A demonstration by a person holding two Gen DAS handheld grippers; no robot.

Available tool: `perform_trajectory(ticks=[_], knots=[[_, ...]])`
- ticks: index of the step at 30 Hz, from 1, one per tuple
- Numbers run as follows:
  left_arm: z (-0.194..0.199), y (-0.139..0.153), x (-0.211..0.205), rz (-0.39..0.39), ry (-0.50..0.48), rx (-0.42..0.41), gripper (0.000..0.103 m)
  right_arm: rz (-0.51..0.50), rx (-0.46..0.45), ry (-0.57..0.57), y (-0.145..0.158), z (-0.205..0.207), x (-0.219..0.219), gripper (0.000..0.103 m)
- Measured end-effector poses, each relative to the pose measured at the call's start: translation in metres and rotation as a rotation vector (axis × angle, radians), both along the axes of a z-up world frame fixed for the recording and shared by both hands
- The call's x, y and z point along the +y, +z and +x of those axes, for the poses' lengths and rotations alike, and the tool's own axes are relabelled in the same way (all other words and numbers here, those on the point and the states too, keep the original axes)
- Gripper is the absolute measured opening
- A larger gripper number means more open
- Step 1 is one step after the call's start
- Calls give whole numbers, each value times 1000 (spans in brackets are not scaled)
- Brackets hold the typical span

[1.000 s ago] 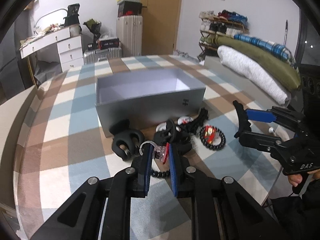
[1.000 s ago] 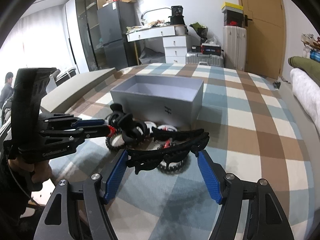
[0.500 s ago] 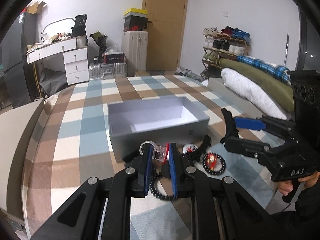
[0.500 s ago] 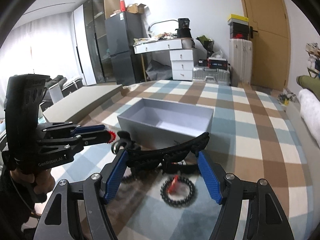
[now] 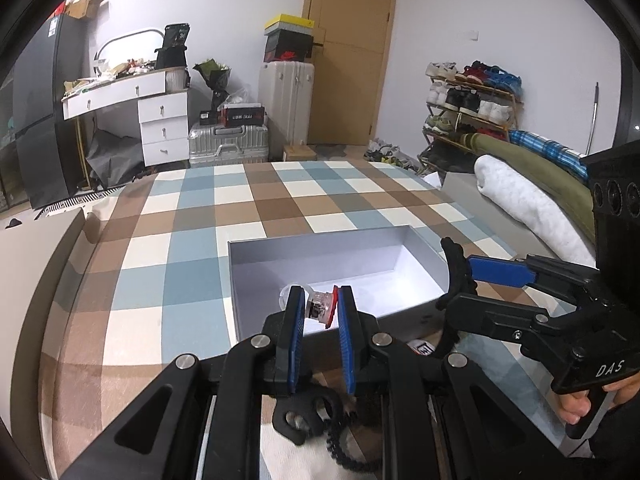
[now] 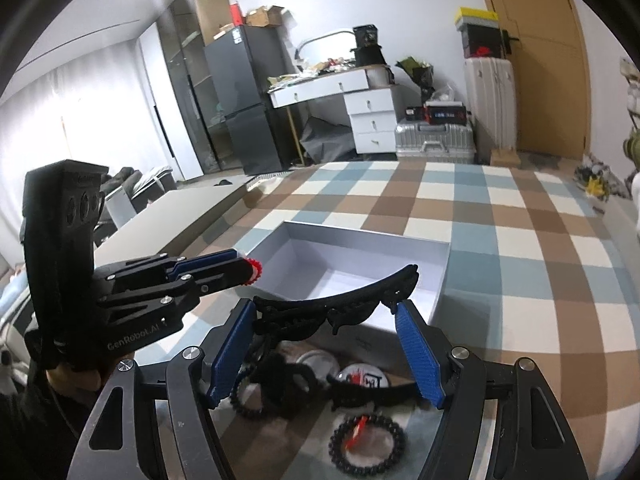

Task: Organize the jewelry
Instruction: 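Carry the red-tagged item into the grey box and open the left gripper, then withdraw the left gripper from the box back over the accessories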

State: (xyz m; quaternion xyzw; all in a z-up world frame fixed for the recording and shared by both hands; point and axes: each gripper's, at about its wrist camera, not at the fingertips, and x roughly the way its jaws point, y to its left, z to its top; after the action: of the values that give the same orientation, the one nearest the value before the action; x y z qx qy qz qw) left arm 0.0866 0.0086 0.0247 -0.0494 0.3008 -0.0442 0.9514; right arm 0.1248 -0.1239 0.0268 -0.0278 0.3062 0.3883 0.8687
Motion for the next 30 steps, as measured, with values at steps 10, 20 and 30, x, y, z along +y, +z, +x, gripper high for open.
perform_trajectory(ticks=[10,20,30], knots=[[14,-7,0,17,13,39,12,-16,57,-12,-11,28,14,72],[21,-13,-3,22,16,82,12,-37,64,-22,-16,32,18,72],[3,-5,0,-31,17,75,67,-47,11,-39,-3,9,0,89]])
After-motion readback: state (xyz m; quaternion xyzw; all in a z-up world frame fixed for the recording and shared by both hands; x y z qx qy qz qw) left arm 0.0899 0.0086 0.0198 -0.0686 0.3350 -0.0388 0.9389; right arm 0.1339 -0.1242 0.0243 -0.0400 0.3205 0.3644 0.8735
